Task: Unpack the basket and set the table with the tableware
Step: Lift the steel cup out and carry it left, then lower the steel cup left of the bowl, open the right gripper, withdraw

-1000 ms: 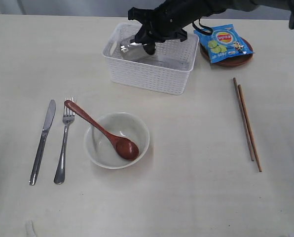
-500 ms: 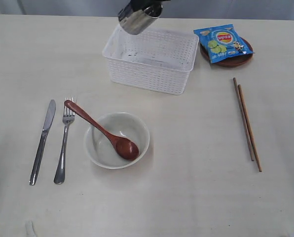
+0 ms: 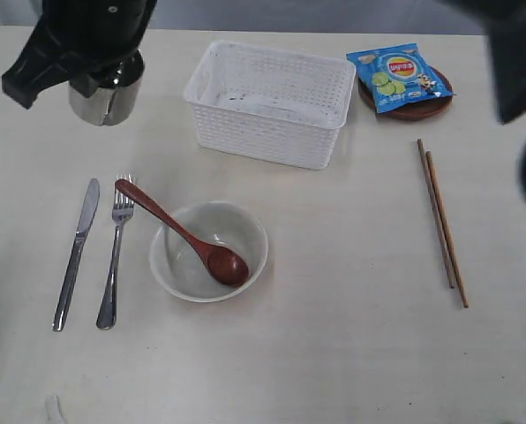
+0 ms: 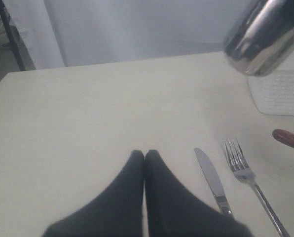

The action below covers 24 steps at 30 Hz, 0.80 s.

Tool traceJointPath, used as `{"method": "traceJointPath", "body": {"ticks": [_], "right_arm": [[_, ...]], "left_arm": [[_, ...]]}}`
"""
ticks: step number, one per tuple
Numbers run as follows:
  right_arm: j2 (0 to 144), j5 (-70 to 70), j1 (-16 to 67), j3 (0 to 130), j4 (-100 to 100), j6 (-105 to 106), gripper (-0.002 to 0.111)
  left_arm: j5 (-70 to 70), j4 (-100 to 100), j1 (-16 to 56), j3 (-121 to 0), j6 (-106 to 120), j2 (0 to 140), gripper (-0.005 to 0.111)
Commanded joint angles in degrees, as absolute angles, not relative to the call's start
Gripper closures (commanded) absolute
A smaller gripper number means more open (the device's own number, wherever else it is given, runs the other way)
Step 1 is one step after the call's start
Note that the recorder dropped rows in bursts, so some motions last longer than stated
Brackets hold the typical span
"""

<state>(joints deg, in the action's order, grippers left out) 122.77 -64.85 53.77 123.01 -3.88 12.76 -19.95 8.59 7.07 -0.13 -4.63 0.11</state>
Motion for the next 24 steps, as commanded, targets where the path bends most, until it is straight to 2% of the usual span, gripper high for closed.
{"method": "traceJointPath", "body": {"ticks": [1,4,10,24], "right_arm": [[135.4,-68.1,54.3,138.4,-1.7,9.9,0.109],[142.5,-67.7,54.3,145.5,3.8,7.5,0.109],[145.7,-61.9,53.4,145.5,4.8,7.0,0.109],[145.7,-63.3,50.9,143.5,-2.1,8.8,0.109]], "left_arm": [[-19.9,8.8,7.4,0.0,-4.8,0.0,0.107],[-19.9,8.8,7.4,0.0,-4.8,0.0,0.107],[-19.9,8.8,7.4,0.0,-4.8,0.0,0.107],[-19.9,8.4,7.4,0.0,-4.8,0.0,0.107]]}}
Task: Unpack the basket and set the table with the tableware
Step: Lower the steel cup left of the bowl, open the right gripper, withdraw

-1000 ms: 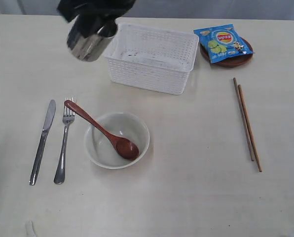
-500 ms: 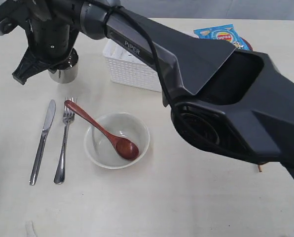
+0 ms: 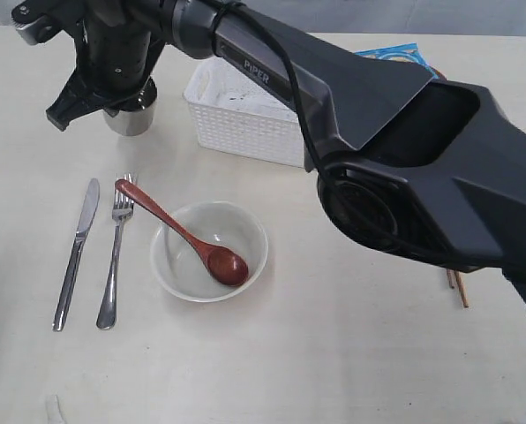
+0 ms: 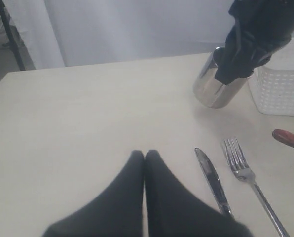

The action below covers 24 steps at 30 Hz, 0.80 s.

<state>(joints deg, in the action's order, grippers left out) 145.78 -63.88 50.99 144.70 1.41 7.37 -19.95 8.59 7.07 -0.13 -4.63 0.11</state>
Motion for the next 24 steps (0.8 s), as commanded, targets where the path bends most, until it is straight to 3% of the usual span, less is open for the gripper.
{"method": "traceJointPath", "body": {"ticks": [1,24], "right_arm": [[145.7,-63.1,50.9,143.1,-2.1,8.8,0.109],[145.9,-59.7,50.6,138.8,-2.9,8.8,0.108]], "left_arm": [[-19.9,8.4,7.4,0.0,-4.8,0.0,0.107],[-19.9,8.5,7.4,0.0,-4.8,0.0,0.107]]}}
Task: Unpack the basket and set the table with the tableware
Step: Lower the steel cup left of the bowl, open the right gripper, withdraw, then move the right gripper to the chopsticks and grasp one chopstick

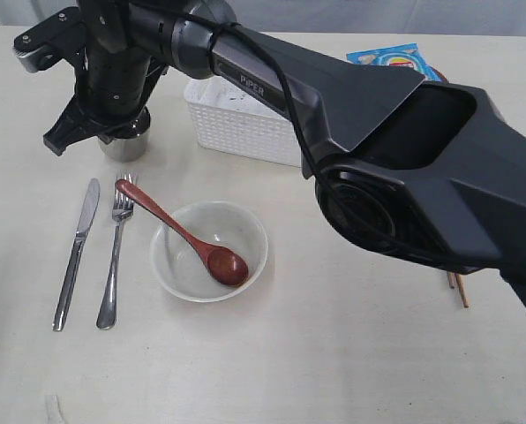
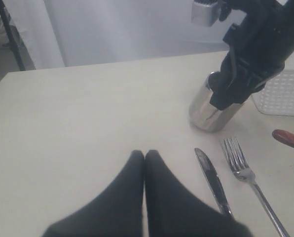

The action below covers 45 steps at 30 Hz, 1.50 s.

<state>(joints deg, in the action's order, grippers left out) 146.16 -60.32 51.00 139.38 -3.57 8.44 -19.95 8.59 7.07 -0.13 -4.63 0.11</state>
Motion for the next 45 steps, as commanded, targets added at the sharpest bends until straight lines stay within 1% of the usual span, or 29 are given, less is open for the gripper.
{"method": "traceJointPath", "body": {"ticks": [1,3,6,8,10,18,26,28,31,32,33,35,36,37,41,45], "right_arm": [[145.9,-59.4,50.6,138.8,-3.0,8.8,0.108],[145.9,-59.3,50.5,138.8,-3.1,8.8,0.102],[145.9,-58.9,50.5,138.8,-3.4,8.8,0.083],[145.9,-58.7,50.5,138.8,-3.4,8.8,0.073],[145.7,-58.4,50.4,138.8,-3.4,8.8,0.068],[143.9,-55.8,49.7,139.2,-3.4,9.1,0.069],[142.2,-56.2,49.5,139.2,-3.4,9.9,0.069],[140.9,-58.0,49.5,139.2,-4.1,9.9,0.069],[138.1,-64.8,49.5,139.2,-4.1,8.7,0.069],[136.9,-67.0,49.5,139.2,-4.1,8.5,0.071],[135.7,-69.7,49.5,139.2,-4.1,8.5,0.076],[133.3,-70.0,49.2,139.2,-4.1,8.6,0.092],[131.8,-70.0,49.1,139.2,-4.1,8.6,0.103],[130.4,-70.0,48.7,139.2,-4.1,8.4,0.108],[124.1,-70.0,46.6,138.1,-3.8,8.4,0.109],[116.5,-70.0,41.7,132.2,-1.1,7.3,0.109]], "left_arm": [[-19.9,8.5,7.4,0.0,-4.8,0.0,0.107],[-19.9,8.5,7.4,0.0,-4.8,0.0,0.107],[-19.9,8.5,7.4,0.0,-4.8,0.0,0.107],[-19.9,8.5,7.4,0.0,-4.8,0.0,0.107],[-19.9,8.5,7.4,0.0,-4.8,0.0,0.107],[-19.9,8.5,7.4,0.0,-4.8,0.0,0.107],[-19.9,8.5,7.4,0.0,-4.8,0.0,0.107],[-19.9,8.5,7.4,0.0,-4.8,0.0,0.107],[-19.9,8.5,7.4,0.0,-4.8,0.0,0.107],[-19.9,8.5,7.4,0.0,-4.8,0.0,0.107],[-19.9,8.5,7.4,0.0,-4.8,0.0,0.107],[-19.9,8.5,7.4,0.0,-4.8,0.0,0.107],[-19.9,8.5,7.4,0.0,-4.8,0.0,0.107],[-19.9,8.5,7.4,0.0,-4.8,0.0,0.107],[-19.9,8.5,7.4,0.0,-4.8,0.0,0.107],[-19.9,8.5,7.4,0.0,-4.8,0.0,0.107]]}}
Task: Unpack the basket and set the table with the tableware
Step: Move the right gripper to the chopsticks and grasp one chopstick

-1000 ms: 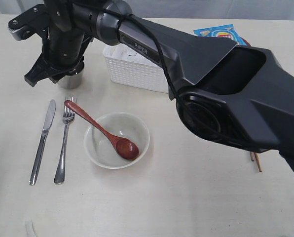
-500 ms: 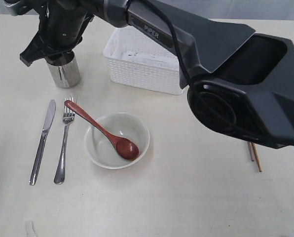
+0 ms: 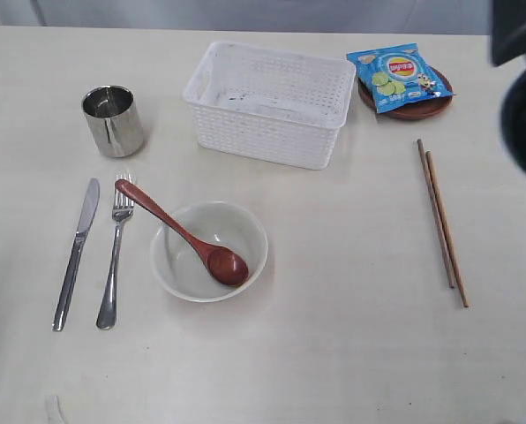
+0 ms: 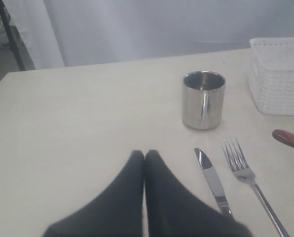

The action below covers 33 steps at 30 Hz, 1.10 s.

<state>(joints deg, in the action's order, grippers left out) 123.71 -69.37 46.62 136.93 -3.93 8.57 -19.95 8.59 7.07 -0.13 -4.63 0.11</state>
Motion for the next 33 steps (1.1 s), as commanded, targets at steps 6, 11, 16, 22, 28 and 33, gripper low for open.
{"method": "traceJointPath", "body": {"ticks": [6,11,16,22,28,33], "right_arm": [[107.9,-70.0,29.6,115.2,-0.8,5.4,0.109],[104.3,-63.9,19.0,95.8,-0.8,1.0,0.109],[105.5,-53.5,11.7,81.1,-0.8,-2.3,0.108],[110.8,-49.0,7.4,74.5,-1.0,-3.7,0.089],[115.6,-49.8,7.4,74.5,-1.0,-3.9,0.066],[118.6,-50.0,7.4,74.5,-0.9,-4.3,0.075]], "left_arm": [[-19.9,8.5,7.4,0.0,-4.8,0.0,0.107],[-19.9,8.5,7.4,0.0,-4.8,0.0,0.107],[-19.9,8.5,7.4,0.0,-4.8,0.0,0.107],[-19.9,8.5,7.4,0.0,-4.8,0.0,0.107],[-19.9,8.5,7.4,0.0,-4.8,0.0,0.107],[-19.9,8.5,7.4,0.0,-4.8,0.0,0.107]]}}
